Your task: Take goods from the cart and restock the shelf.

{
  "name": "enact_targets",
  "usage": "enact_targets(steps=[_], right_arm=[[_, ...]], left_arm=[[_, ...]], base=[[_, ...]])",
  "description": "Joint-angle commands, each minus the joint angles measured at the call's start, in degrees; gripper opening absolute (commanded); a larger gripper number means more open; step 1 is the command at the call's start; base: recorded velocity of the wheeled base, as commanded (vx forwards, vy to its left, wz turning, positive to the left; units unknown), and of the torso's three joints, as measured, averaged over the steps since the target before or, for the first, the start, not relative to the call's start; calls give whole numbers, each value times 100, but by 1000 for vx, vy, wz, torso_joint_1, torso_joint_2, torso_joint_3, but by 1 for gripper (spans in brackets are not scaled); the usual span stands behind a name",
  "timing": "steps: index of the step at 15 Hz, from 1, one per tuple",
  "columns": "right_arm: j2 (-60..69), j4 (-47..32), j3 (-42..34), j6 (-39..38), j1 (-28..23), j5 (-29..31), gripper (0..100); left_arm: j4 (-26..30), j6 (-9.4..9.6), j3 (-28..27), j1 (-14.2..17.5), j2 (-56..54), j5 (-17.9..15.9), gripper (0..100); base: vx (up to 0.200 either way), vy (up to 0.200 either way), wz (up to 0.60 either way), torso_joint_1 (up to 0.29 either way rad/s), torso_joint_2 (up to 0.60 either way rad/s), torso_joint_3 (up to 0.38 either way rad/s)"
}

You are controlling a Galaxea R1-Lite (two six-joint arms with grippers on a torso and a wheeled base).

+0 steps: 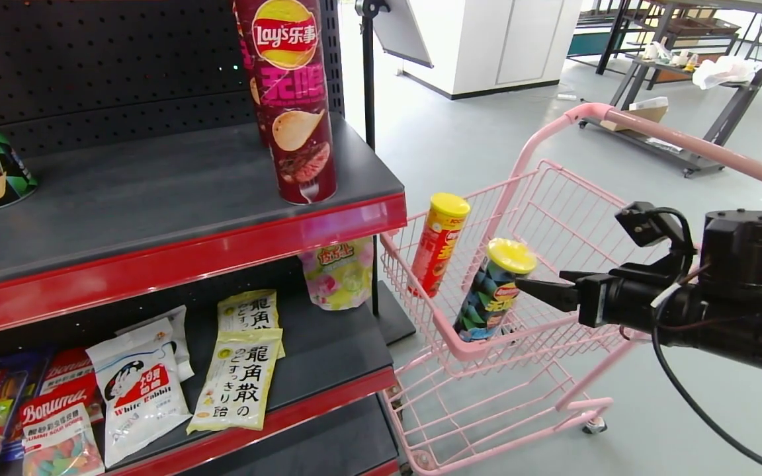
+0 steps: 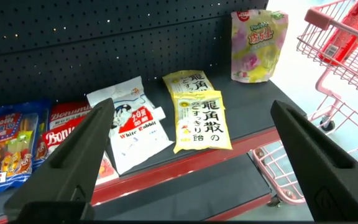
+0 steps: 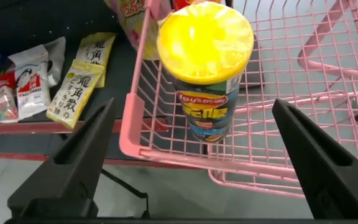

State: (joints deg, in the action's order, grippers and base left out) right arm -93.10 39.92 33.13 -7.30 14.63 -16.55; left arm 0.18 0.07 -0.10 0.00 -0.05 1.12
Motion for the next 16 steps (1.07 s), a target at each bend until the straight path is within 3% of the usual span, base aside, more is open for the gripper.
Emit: enact_targets(steps=[1,9,13,16], right_arm=[[-499,156,79,18,75,38,100],[-1272,244,589,71,242,100,100],[-1905,1061,686,71,242,117,100],[-2177,1228,712,62,260,117,100]], left_arm=[[-1,1,-8,0,5,2,100],[-1,1,1,0,5,2,100],[-1,1,1,0,5,2,100],[-1,1,1,0,5,2,100]], base=[[0,0,0,0,0,0],[0,0,0,0,0,0],[0,0,0,0,0,0],[0,0,0,0,0,0]])
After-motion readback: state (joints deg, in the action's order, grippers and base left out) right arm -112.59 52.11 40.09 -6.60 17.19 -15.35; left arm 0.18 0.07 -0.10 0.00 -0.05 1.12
